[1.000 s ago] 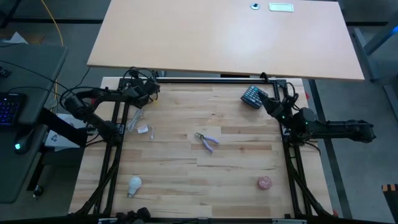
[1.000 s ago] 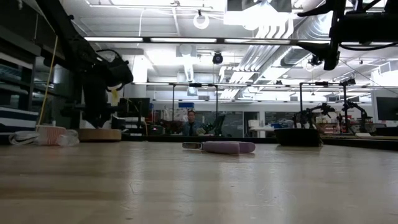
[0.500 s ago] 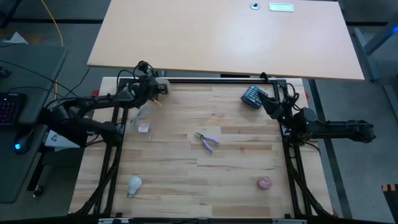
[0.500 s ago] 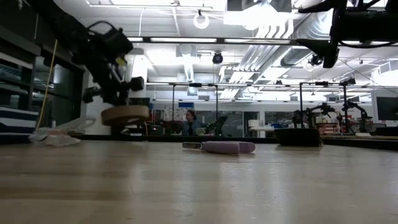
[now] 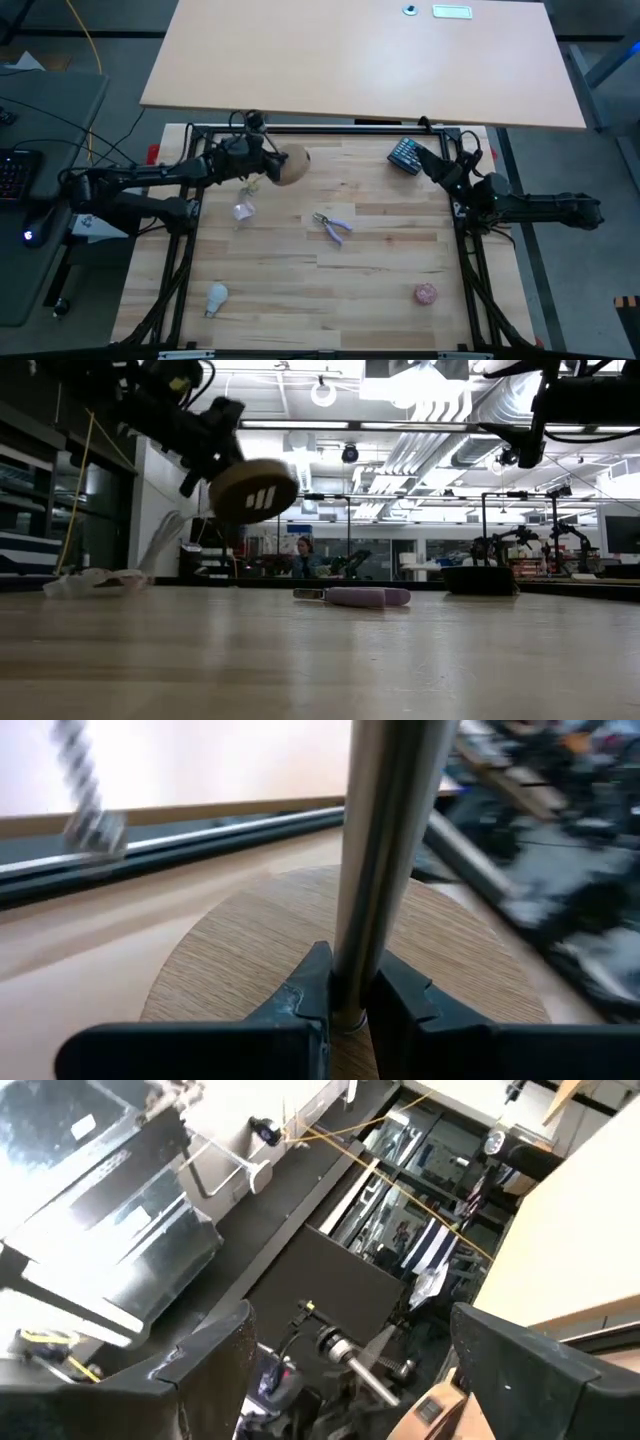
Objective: Screw lightbulb
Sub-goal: Insert the light bulb into the lamp socket
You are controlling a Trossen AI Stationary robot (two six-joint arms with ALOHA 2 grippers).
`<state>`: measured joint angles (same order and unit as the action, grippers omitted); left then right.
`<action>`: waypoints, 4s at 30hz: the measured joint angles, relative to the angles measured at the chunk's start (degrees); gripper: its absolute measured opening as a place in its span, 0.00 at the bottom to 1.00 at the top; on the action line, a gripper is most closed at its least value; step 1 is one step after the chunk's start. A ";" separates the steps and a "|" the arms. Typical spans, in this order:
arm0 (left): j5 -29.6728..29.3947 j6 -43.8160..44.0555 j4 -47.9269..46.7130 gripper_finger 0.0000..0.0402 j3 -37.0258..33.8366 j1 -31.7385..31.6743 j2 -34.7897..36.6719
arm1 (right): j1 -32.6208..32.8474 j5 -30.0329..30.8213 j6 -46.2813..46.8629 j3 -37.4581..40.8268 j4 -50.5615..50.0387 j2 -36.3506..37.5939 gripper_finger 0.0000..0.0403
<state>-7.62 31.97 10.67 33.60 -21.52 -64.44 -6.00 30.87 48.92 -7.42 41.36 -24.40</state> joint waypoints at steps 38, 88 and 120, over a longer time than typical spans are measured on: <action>8.79 -31.15 -21.42 0.07 43.00 14.37 -26.94 | -0.69 -30.46 20.56 -22.43 -19.82 -35.52 0.79; 2.18 -27.81 -43.31 0.55 43.06 11.58 -13.45 | -5.60 -33.54 17.15 -23.32 -11.46 -36.89 0.32; -11.38 28.99 41.26 0.56 11.56 15.67 -18.03 | -9.33 -28.30 6.30 -34.48 -6.74 -39.98 0.32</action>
<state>-19.00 60.96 51.93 45.16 -5.86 -82.47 -15.33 2.57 55.22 -41.90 34.62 -64.39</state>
